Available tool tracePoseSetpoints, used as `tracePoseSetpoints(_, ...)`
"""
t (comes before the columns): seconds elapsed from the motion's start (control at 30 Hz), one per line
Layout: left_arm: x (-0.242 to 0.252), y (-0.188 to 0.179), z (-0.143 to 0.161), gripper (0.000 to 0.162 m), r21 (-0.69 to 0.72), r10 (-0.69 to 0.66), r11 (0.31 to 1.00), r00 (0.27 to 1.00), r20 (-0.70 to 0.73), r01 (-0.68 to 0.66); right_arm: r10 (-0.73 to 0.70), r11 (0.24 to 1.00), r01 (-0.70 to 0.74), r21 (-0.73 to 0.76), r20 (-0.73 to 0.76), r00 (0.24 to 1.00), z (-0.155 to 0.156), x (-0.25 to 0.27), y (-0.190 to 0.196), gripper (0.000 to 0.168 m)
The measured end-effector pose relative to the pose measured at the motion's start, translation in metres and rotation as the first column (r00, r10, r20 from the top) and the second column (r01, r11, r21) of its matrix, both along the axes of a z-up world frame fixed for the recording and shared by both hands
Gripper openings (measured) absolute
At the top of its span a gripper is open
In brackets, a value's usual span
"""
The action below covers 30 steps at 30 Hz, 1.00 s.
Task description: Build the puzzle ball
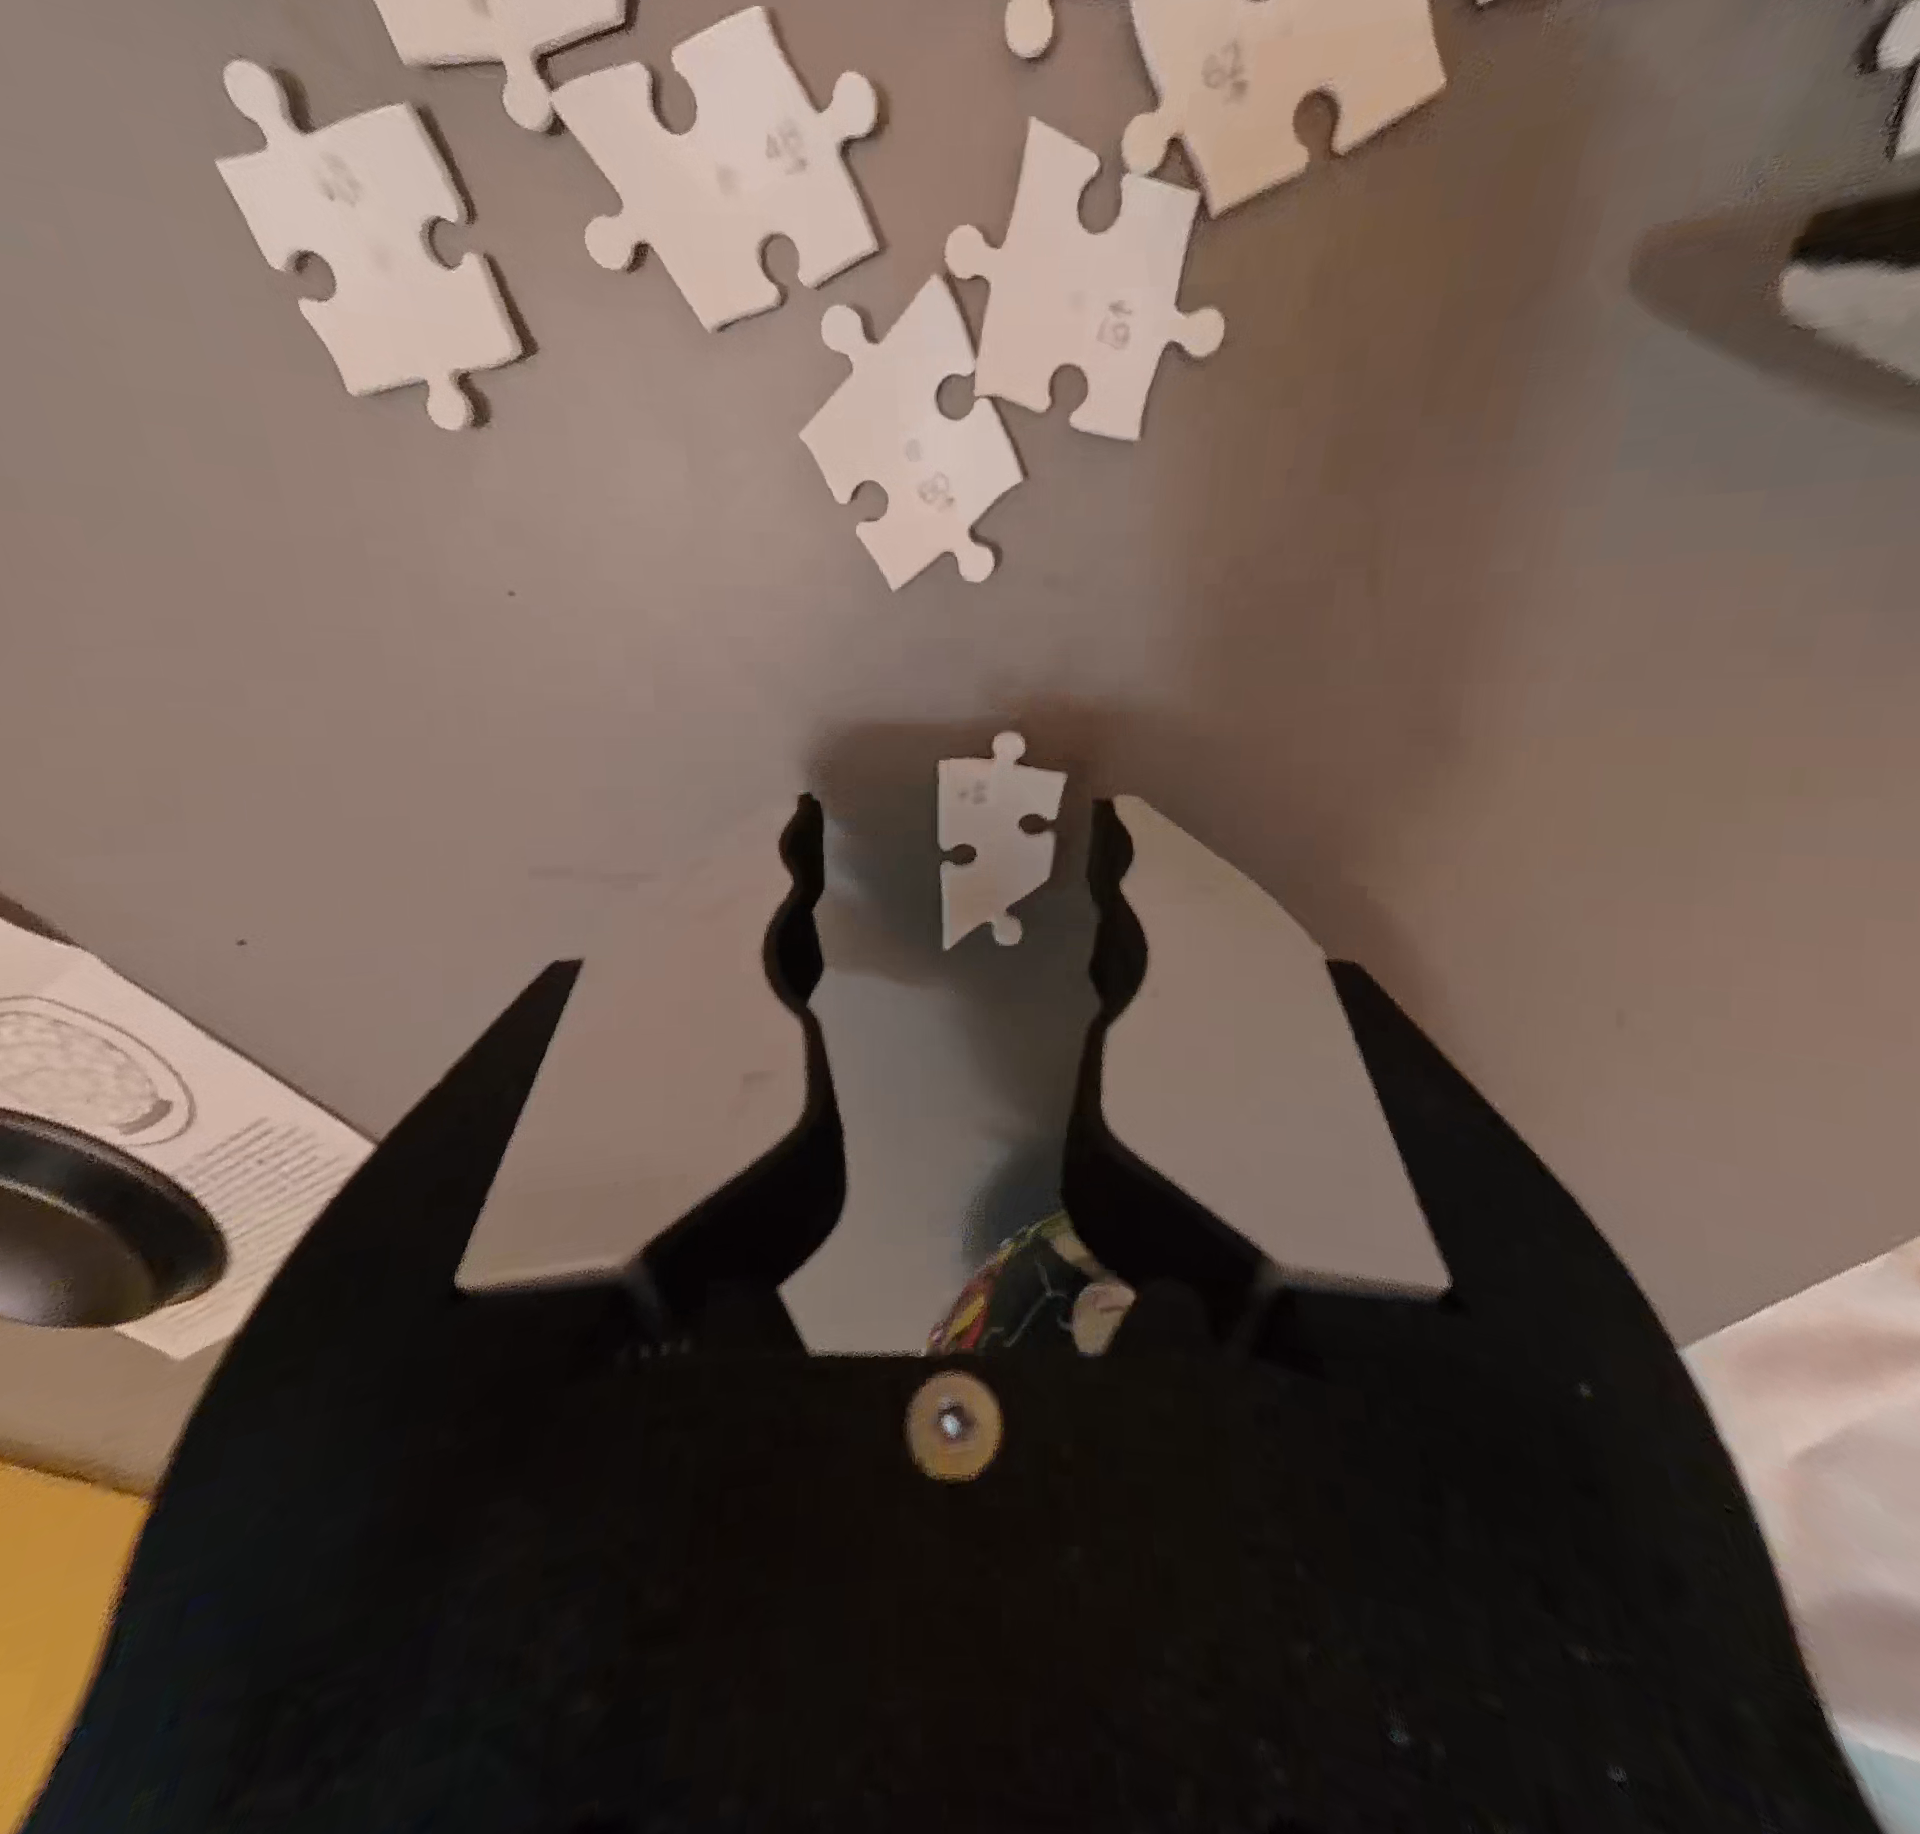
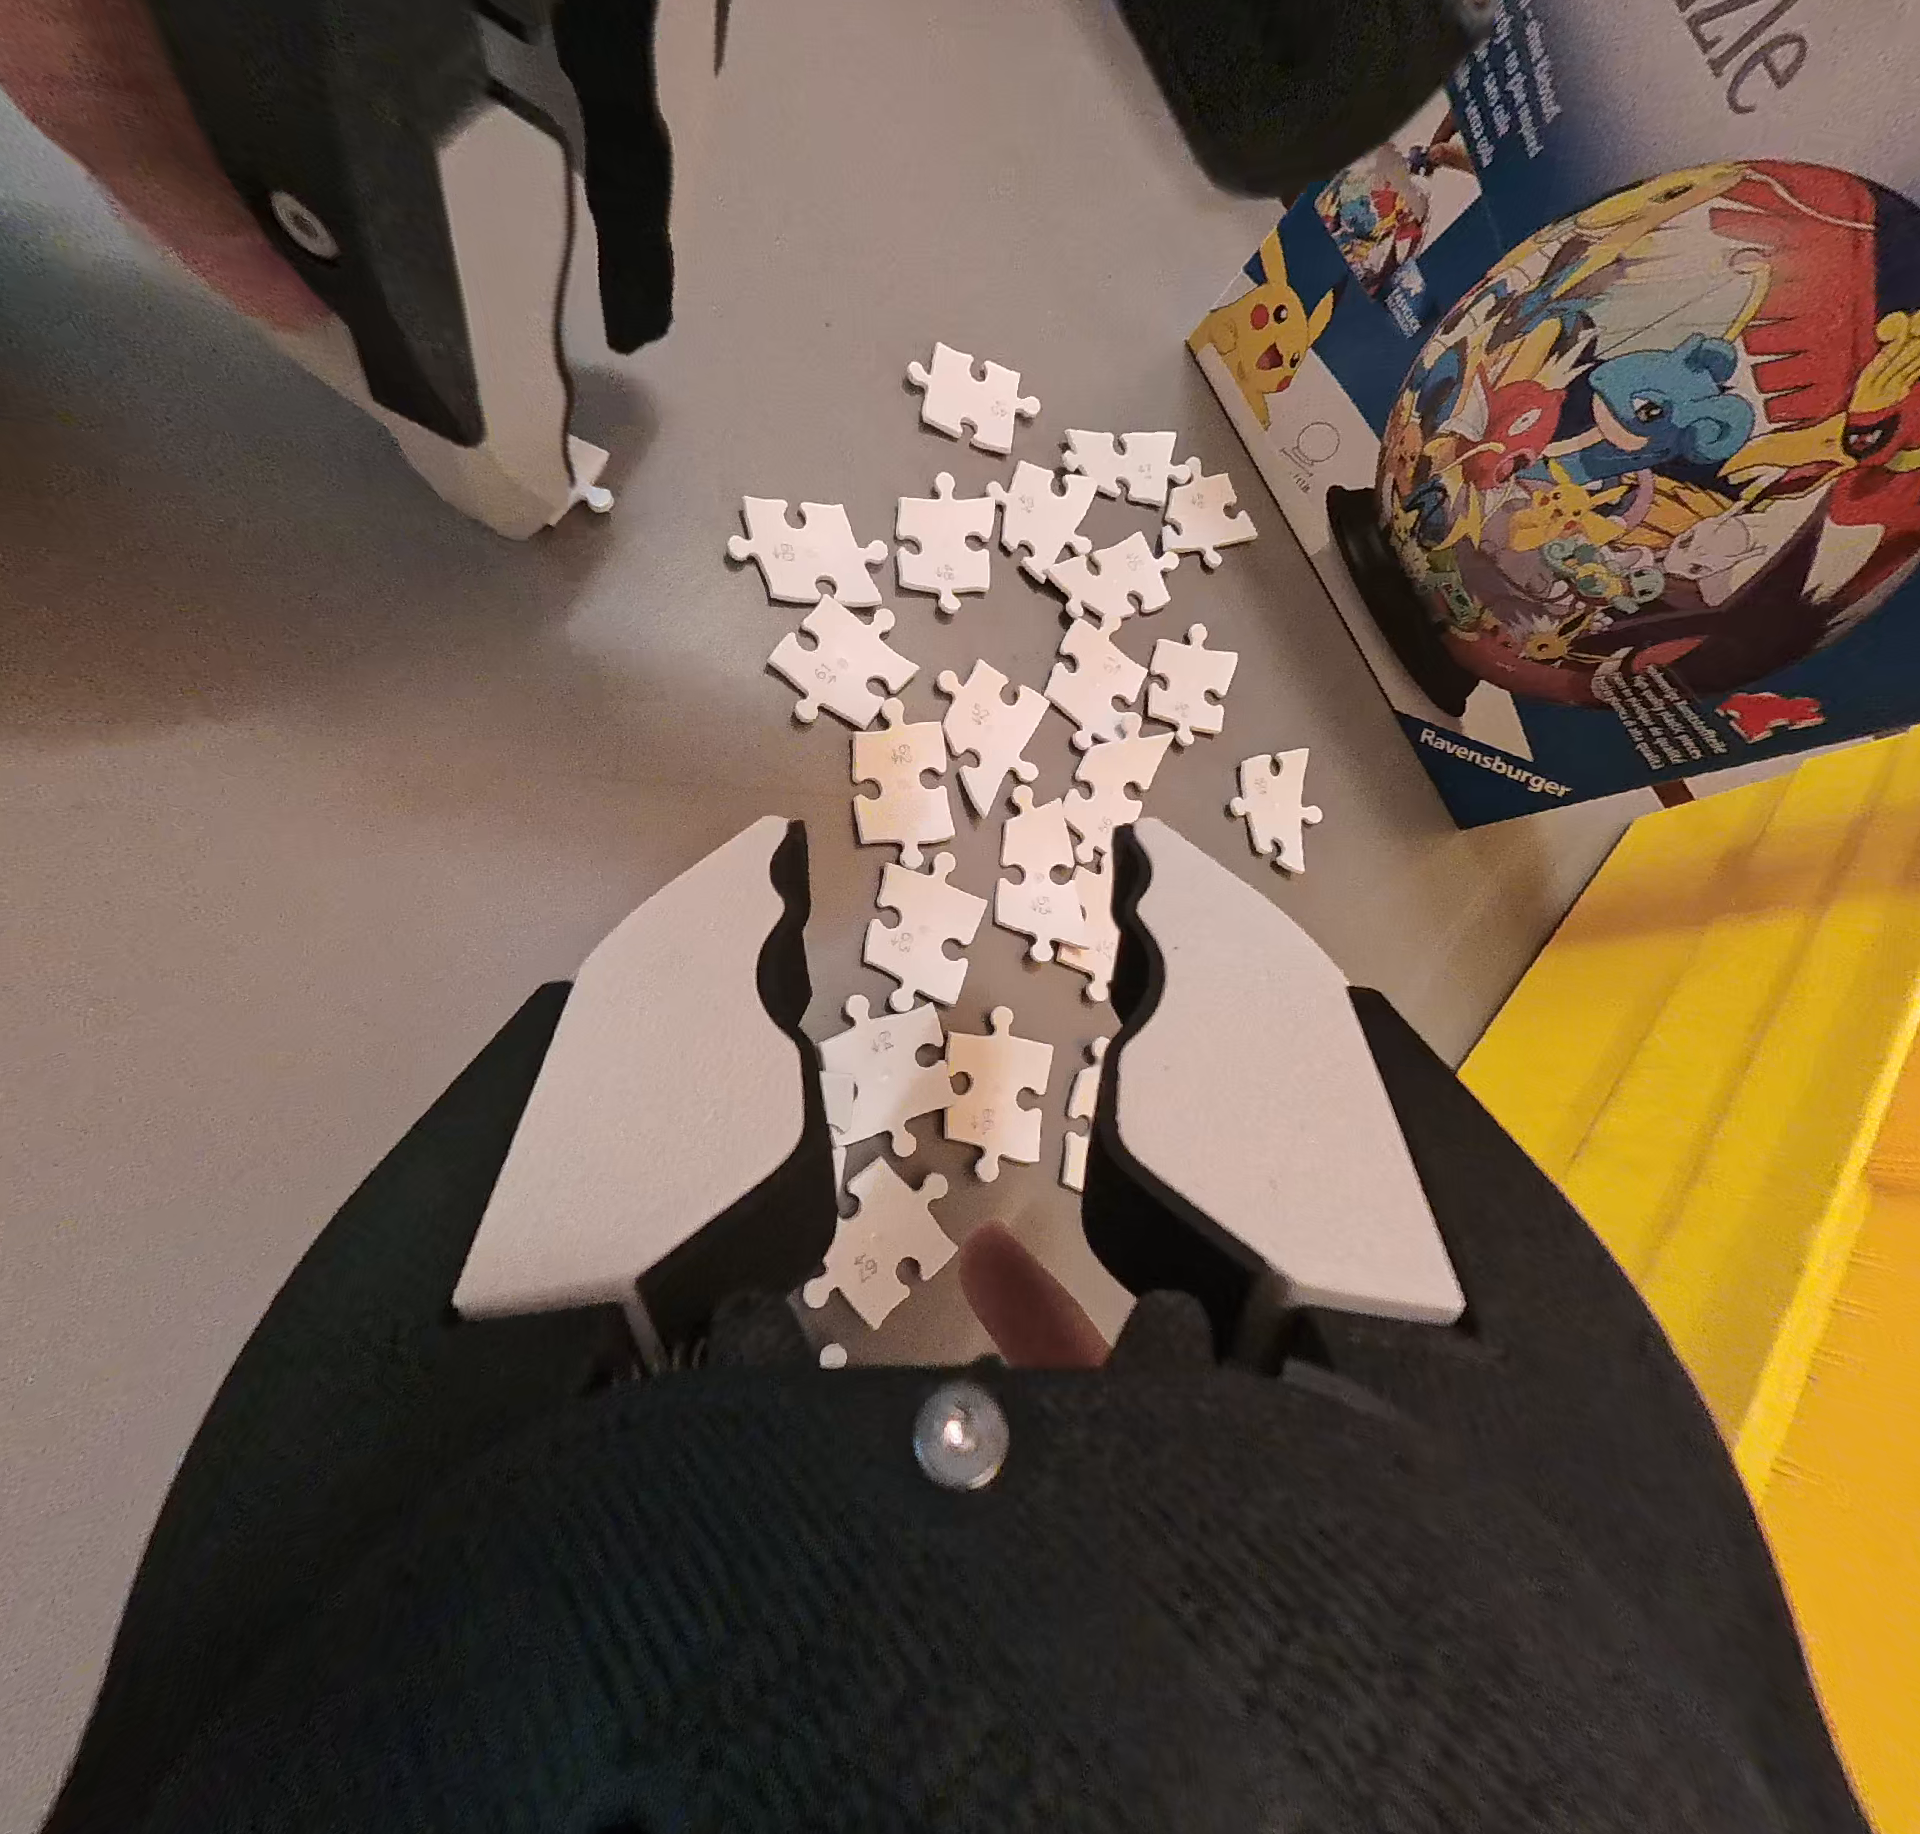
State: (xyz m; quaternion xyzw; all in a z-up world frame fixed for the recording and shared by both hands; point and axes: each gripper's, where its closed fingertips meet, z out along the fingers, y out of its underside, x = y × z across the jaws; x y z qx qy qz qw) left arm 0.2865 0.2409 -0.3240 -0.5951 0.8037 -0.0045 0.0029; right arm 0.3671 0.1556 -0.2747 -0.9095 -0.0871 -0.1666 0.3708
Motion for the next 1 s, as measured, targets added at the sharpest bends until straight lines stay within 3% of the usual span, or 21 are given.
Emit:
tracePoseSetpoints(0.03, 0.000, -0.003, -0.001, 0.049, -0.013, 0.018, 1.000, 1.000, -0.009, -0.018, 0.001, 1.000, -0.001, -0.004, 0.000, 1.000, -0.001, 0.000, 0.000, 0.056)
tracePoseSetpoints(0.17, -0.010, -0.001, -0.008, 0.043, 0.041, 0.049, 0.998, 0.993, -0.104, -0.045, 0.002, 1.000, -0.002, -0.018, 0.003, 1.000, -0.004, 0.001, 0.000, 0.056)
tracePoseSetpoints(0.3, -0.011, -0.007, -0.008, 0.021, 0.043, 0.041, 0.998, 0.992, -0.116, -0.036, 0.004, 1.000, -0.004, -0.022, 0.002, 1.000, -0.006, 0.000, 0.000, 0.056)
tracePoseSetpoints(0.4, -0.011, -0.007, -0.008, 0.021, 0.054, 0.029, 0.998, 0.993, -0.114, -0.023, 0.001, 1.000, -0.002, -0.015, -0.008, 1.000, -0.006, 0.000, 0.001, 0.056)
tracePoseSetpoints(0.5, -0.005, -0.009, -0.005, 0.021, -0.010, 0.065, 0.998, 0.996, -0.064, -0.066, -0.013, 1.000, 0.014, 0.015, -0.044, 0.999, -0.003, -0.002, 0.004, 0.056)
tracePoseSetpoints(0.57, 0.007, -0.016, 0.011, 0.021, -0.132, 0.141, 0.982, 0.990, 0.026, -0.136, -0.003, 0.997, 0.012, 0.078, -0.105, 0.994, 0.004, -0.008, 0.011, 0.056)
tracePoseSetpoints(0.73, 0.031, -0.029, 0.087, 0.021, -0.538, 0.435, 0.806, 0.863, 0.257, -0.246, 0.137, 0.956, -0.062, 0.288, -0.248, 0.959, 0.033, -0.042, 0.035, 0.062)
tracePoseSetpoints(0.87, 0.022, -0.029, 0.127, 0.021, -0.717, 0.588, 0.657, 0.754, 0.294, -0.233, 0.184, 0.918, -0.086, 0.388, -0.224, 0.957, 0.052, -0.064, 0.056, 0.054)
tracePoseSetpoints(1.0, 0.005, -0.024, 0.146, 0.021, -0.814, 0.694, 0.537, 0.665, 0.277, -0.222, 0.207, 0.866, -0.110, 0.487, -0.149, 0.967, 0.074, -0.086, 0.073, 0.043)
